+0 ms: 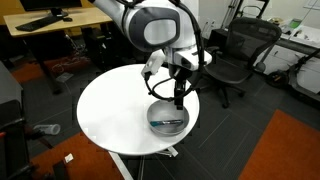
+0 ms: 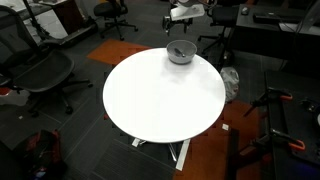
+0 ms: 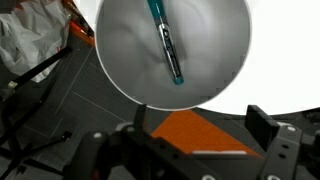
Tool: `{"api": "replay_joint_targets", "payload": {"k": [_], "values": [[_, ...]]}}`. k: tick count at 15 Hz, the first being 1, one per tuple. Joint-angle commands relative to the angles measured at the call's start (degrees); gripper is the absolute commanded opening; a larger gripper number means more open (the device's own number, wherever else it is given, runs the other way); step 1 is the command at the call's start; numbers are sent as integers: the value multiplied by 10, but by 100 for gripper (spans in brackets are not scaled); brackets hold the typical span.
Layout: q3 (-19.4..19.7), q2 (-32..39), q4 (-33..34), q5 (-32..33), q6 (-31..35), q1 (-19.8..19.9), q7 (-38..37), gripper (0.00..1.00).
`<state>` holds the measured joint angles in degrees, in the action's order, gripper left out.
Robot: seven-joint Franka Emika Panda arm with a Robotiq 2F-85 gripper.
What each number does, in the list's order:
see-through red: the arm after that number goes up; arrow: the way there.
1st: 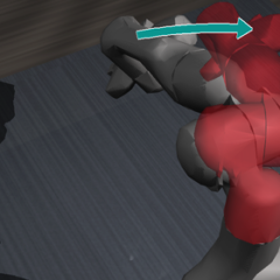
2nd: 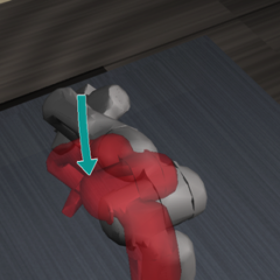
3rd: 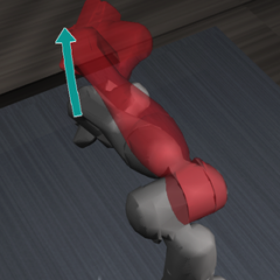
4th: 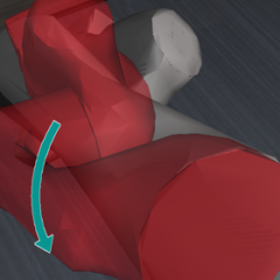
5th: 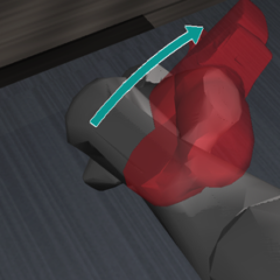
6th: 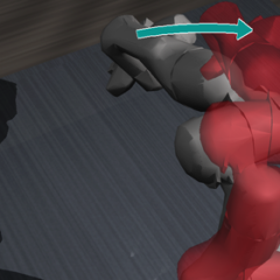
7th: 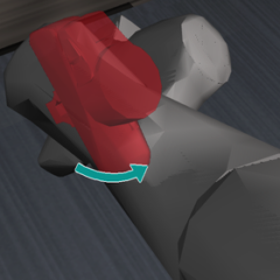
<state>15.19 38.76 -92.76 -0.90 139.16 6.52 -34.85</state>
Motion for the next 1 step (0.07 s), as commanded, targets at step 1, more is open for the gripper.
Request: {"api": "replay_joint_targets", "payload": {"k": [1], "values": [[3,1,2,-3,-1,-2,3,100]]}}
